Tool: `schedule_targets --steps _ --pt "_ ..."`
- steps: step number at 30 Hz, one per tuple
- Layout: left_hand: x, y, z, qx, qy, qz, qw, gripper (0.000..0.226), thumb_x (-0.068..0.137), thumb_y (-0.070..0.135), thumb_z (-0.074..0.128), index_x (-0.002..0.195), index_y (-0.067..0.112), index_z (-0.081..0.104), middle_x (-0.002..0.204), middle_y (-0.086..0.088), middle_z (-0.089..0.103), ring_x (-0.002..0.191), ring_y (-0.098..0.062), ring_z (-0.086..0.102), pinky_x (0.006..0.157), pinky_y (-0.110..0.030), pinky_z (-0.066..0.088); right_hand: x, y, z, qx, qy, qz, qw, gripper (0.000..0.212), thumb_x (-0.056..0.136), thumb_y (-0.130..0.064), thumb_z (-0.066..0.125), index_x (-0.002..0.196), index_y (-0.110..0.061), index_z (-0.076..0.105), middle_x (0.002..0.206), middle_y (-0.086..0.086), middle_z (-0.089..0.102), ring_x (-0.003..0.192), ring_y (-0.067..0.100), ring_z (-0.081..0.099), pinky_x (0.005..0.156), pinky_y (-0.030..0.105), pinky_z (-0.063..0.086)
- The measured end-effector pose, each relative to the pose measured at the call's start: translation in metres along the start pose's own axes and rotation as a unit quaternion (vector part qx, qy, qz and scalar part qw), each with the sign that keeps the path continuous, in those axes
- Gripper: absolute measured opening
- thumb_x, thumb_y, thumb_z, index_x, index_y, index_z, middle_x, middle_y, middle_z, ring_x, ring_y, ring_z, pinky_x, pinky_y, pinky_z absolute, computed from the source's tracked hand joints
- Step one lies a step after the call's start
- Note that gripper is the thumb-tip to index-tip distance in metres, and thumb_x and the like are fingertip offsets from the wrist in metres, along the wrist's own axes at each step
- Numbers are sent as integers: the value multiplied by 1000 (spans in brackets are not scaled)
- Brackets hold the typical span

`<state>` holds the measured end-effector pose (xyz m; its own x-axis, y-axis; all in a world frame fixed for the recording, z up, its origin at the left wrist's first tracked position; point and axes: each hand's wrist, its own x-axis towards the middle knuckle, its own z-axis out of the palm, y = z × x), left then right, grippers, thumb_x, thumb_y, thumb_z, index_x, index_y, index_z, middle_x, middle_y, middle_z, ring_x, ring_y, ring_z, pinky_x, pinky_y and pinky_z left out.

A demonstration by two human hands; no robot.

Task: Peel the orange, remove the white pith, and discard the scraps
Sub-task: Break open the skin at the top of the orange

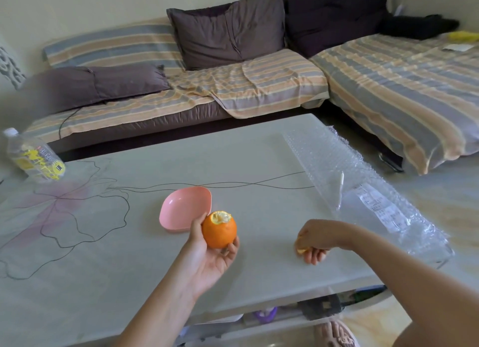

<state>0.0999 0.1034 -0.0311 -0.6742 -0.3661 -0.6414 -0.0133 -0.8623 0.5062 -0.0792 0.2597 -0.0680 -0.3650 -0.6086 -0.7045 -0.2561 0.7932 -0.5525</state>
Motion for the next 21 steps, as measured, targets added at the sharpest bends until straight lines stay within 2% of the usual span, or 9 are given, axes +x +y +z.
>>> schedule_targets --steps 3,7,11,12,14,16,17,19,21 --pt "1 0 -3 -4 -24 -6 1000 36 93 39 50 109 8 54 92 -17 61 71 -28 61 44 -21 51 9 -12 11 -3 30 -17 999 15 89 -6 46 79 -3 57 67 8 60 52 14 52 50 17 41" --pt "6 0 -9 -15 -42 -13 999 44 97 35 48 129 5 49 109 -25 61 74 -39 70 49 -31 57 22 -30 25 -28 81 -70 994 19 86 -8 47 71 -10 57 63 1 60 52 11 53 50 14 44" --pt "2 5 -12 -14 -59 0 998 47 96 32 49 130 -1 48 119 -29 59 80 -43 70 56 -36 60 34 -46 40 -62 118 -117 984 11 83 -12 50 74 -14 57 62 -2 58 52 10 53 50 15 41" --pt "0 7 -13 -11 -65 4 998 47 95 31 50 128 -2 49 124 -30 57 84 -45 69 60 -37 61 35 -51 42 -69 130 -129 981 8 82 -13 52 76 -16 57 65 -2 58 53 10 53 49 16 41" --pt "-5 11 -15 -3 -73 10 997 43 95 27 48 125 -4 51 127 -31 54 93 -48 66 68 -40 59 37 -61 44 -85 149 -153 973 9 84 -13 57 90 -19 60 86 2 61 64 15 58 55 18 43" --pt "-10 14 -17 0 -70 22 997 37 95 20 47 123 -3 52 125 -29 55 100 -50 63 73 -44 58 40 -65 44 -132 171 -168 962 25 87 -18 59 112 -17 59 113 5 57 91 19 58 73 22 44" --pt "-12 15 -18 2 -65 33 997 35 95 17 48 123 -3 52 124 -27 56 104 -50 61 75 -46 57 40 -66 44 -154 183 -169 956 30 89 -22 58 118 -18 57 119 5 53 102 20 55 81 24 42" --pt "-13 16 -24 18 -45 55 997 32 92 12 52 120 -2 54 122 -26 58 110 -45 59 80 -47 57 38 -70 45 -166 218 -169 947 27 93 -25 53 119 -20 57 122 5 49 106 20 54 87 27 41" --pt "-14 16 -32 48 -19 70 996 32 87 12 56 117 1 56 114 -23 62 101 -36 62 82 -41 54 30 -79 48 -106 263 -183 941 24 96 -26 47 110 -16 63 114 8 56 95 23 59 83 30 45"
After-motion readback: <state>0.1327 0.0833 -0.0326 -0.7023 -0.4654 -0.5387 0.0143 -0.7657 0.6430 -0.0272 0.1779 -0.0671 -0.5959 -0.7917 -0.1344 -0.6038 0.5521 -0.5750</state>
